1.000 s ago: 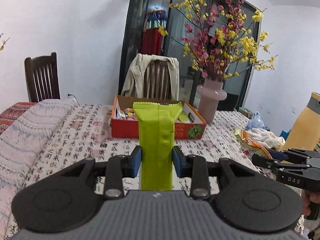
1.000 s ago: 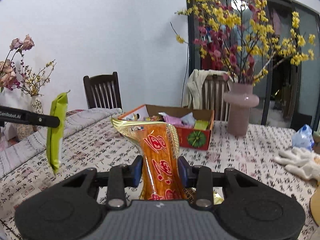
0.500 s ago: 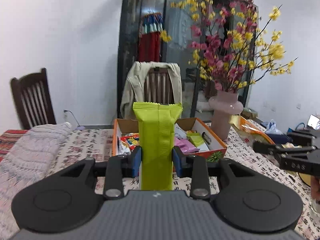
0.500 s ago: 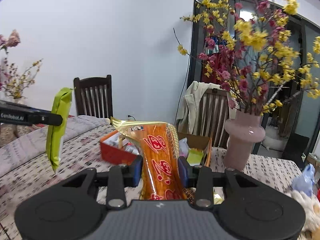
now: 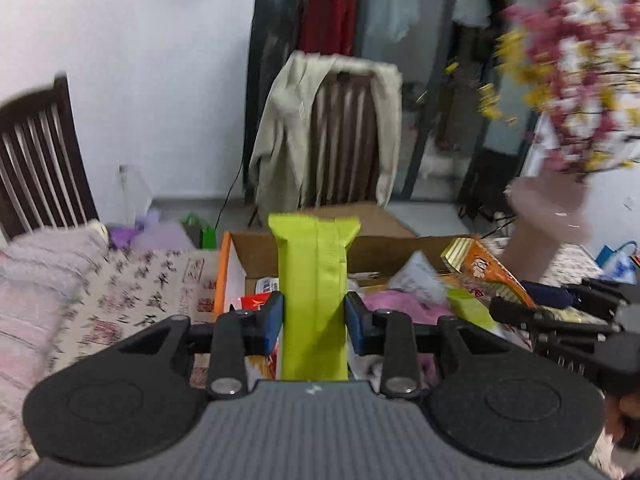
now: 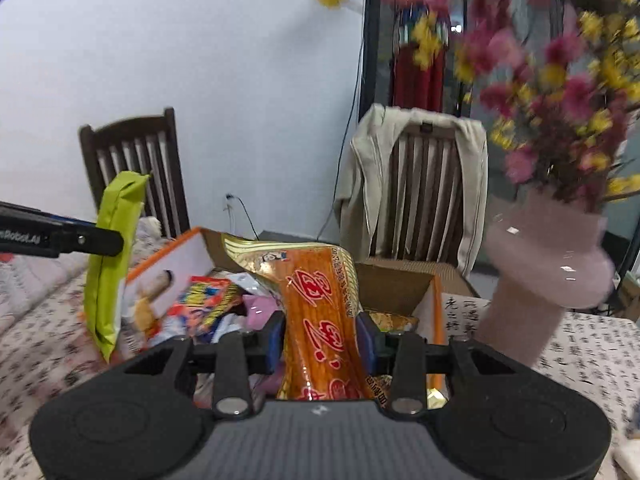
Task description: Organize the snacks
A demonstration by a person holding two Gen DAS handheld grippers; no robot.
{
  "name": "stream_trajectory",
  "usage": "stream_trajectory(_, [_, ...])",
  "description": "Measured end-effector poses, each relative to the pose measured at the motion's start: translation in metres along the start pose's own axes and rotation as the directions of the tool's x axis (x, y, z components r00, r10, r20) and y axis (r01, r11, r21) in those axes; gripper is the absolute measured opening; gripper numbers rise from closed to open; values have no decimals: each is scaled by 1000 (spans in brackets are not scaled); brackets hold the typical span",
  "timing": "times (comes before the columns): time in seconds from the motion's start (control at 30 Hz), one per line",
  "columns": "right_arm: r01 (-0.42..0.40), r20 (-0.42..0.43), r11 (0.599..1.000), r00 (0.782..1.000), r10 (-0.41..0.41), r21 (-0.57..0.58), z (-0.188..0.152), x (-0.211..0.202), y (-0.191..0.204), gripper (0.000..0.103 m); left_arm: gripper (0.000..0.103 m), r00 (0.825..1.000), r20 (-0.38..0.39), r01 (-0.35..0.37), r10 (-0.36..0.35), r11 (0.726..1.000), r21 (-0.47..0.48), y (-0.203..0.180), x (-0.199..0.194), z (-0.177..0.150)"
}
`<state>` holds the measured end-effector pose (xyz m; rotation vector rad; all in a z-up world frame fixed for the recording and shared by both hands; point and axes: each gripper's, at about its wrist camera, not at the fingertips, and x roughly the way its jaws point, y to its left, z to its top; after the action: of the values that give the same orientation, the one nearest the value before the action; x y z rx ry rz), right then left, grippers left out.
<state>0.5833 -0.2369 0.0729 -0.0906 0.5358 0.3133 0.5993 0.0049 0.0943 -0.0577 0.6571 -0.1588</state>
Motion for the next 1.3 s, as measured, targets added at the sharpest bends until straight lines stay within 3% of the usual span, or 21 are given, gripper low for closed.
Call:
stream_trajectory(0.17, [15, -46, 1000, 999, -15, -9, 3, 69, -1, 37, 35, 996, -82, -25, 19, 997, -72, 20, 69, 6])
stream_trajectory(0.23, [19, -49, 1000, 999, -19, -13, 3, 87, -2, 43, 39, 994, -108, -25, 16, 996, -87, 24, 85, 2])
stream_trajectory(0.3, [27, -64, 1000, 998, -27, -13, 2, 100, -2, 53, 49, 992, -117, -53, 44, 996, -76, 24, 89, -1])
stream_trajectory(0.4, [1, -66, 1000, 998, 0, 18, -1, 102, -4, 54, 60, 994, -98, -51, 43, 996, -79, 25, 81, -2])
stream_trajectory(0.47, [4, -63, 1000, 998, -2, 22, 0, 99, -7, 55, 61, 996, -82, -51, 45, 996, -76, 24, 71, -2])
stream_trajectory(0.77, [40, -35, 999, 999, -39, 22, 9, 48, -13, 63, 77, 998, -14, -55, 55, 998, -36, 6, 16, 12])
stream_trajectory(0.87, [69, -8, 997, 998, -69, 18, 9, 20, -17, 75, 83, 997, 22, -68, 70, 996, -53, 11, -10, 11])
stream_trajectory(1.07, [121, 24, 991, 992, -123, 62, -11, -34, -36, 91, 97, 996, 73, -48, 54, 996, -79, 20, -66, -13])
stream_trajectory(1.2, [160, 20, 983, 986, -163, 88, -28, -65, -47, 92, 102, 987, 127, -87, 96, 993, -74, 19, -106, -31])
stream_trajectory(1.3, [140, 32, 977, 989, -147, 159, -35, -88, -52, 92, 102, 985, 140, -87, 98, 993, -81, 16, -133, -39])
